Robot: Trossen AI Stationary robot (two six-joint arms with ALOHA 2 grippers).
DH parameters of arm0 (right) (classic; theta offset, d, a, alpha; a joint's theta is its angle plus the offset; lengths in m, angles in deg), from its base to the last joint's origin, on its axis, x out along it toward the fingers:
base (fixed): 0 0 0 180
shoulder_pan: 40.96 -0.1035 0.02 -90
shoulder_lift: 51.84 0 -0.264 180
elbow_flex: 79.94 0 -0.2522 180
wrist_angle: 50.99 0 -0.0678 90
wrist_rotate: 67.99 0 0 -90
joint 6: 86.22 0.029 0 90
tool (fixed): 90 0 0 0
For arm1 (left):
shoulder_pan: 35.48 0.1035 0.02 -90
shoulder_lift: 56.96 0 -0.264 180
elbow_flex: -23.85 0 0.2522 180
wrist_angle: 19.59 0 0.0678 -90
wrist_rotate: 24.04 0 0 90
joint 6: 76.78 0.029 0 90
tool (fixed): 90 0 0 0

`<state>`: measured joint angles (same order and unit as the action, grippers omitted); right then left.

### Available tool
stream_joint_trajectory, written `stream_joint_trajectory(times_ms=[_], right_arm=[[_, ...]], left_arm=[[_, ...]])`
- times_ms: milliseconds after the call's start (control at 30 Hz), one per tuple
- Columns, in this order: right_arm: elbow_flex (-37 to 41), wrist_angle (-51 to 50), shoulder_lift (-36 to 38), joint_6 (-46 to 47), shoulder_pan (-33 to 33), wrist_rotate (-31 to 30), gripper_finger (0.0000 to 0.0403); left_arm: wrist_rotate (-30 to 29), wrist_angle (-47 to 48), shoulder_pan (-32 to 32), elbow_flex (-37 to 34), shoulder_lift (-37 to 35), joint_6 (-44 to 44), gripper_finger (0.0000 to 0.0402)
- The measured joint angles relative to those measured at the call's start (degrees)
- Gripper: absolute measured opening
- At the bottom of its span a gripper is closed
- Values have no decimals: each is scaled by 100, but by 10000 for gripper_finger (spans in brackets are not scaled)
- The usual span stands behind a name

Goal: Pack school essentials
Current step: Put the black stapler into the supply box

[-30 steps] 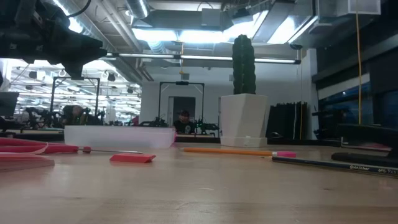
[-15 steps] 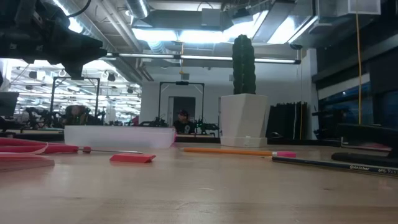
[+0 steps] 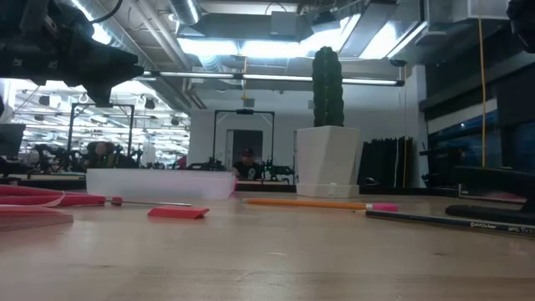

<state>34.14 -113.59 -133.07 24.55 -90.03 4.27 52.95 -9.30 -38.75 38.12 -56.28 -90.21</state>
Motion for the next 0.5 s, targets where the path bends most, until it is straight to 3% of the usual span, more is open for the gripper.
stream_joint_trajectory(times_ms=[267, 500], right_arm=[[0, -149, -402, 73, 109, -16, 316], [0, 20, -1115, 166, 162, 212, 338]], left_arm=[[0, 0, -2, 0, -1, 2, 114], [2, 2, 0, 0, 0, 2, 114]])
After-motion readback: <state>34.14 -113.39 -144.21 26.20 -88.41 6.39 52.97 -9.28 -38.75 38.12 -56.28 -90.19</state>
